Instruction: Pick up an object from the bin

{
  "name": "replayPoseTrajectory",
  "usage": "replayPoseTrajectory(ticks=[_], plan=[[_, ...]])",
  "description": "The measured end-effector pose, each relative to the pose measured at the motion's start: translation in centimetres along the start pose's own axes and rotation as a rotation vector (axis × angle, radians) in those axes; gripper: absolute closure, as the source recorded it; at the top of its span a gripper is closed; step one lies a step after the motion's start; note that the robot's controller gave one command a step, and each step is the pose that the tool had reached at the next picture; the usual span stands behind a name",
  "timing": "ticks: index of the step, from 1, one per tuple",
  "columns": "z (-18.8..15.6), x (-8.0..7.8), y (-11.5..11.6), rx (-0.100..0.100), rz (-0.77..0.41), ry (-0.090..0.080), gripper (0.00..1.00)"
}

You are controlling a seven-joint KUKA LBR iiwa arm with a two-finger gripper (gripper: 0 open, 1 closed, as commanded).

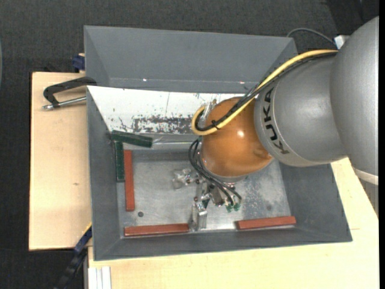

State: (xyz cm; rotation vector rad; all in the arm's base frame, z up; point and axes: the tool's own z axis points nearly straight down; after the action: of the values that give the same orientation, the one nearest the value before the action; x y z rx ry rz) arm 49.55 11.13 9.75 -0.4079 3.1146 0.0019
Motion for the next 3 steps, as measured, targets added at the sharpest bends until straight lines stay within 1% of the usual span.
replayPoseTrajectory(ticks=[1,2,3], plan=[[1.2,0.4,-0.6,0.0,0.005,0.002,0.0],[0.8,0.8,-1.6,0.0,-0.329,-0.003,0.0],[-0.9,-0.2,0.3,0.0,-0.385,-0.005,0.0]])
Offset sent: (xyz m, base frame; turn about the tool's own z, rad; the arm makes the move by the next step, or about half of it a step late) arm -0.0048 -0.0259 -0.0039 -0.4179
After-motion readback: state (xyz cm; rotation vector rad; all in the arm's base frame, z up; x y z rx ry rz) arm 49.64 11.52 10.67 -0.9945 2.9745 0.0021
